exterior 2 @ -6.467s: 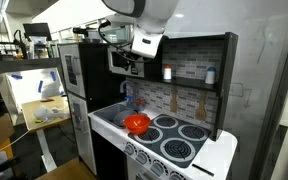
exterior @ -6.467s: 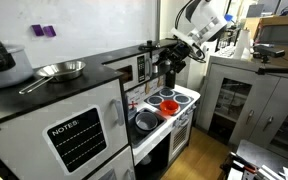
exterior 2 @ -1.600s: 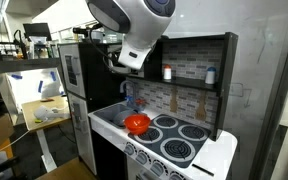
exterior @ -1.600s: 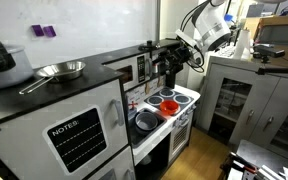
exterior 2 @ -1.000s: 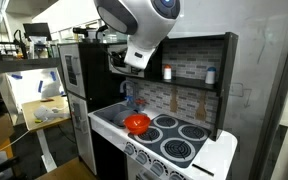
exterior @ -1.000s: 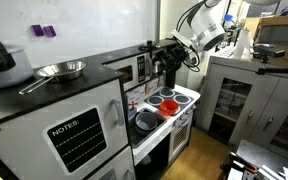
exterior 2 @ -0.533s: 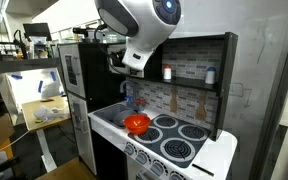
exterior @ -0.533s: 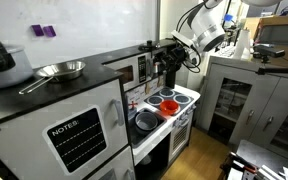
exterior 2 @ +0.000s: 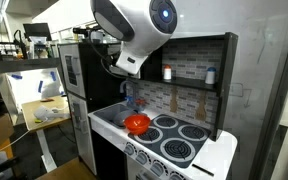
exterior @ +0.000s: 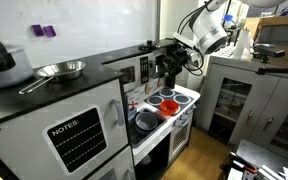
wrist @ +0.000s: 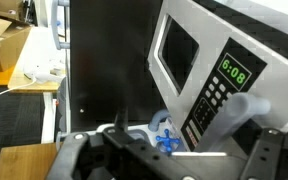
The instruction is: Open the microwave
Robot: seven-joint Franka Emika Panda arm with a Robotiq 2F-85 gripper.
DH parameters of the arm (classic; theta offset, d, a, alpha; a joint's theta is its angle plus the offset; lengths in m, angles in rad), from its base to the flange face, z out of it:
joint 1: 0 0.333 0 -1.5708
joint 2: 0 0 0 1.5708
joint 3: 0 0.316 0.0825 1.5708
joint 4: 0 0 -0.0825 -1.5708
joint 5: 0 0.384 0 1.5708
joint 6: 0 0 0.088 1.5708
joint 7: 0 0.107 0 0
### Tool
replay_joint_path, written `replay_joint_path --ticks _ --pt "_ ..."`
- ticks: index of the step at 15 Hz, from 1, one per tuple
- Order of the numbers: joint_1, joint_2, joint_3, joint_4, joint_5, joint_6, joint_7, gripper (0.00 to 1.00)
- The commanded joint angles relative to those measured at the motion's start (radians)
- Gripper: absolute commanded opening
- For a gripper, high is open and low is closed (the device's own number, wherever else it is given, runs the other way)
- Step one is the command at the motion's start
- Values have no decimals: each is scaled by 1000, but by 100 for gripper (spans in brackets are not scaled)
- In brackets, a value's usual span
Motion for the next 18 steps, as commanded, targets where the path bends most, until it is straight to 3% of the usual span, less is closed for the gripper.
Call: replay_joint_path --ticks 1,3,8,12,18 --pt "-6 -48 -7 -58 16 7 21 100" --pt "-5 -85 -13 -108 38 42 29 100" --pt "0 -187 -9 -263 252 200 34 100" --pt "10 -222 12 -314 386 255 2 100" --pt "14 -208 28 -289 381 229 -20 100"
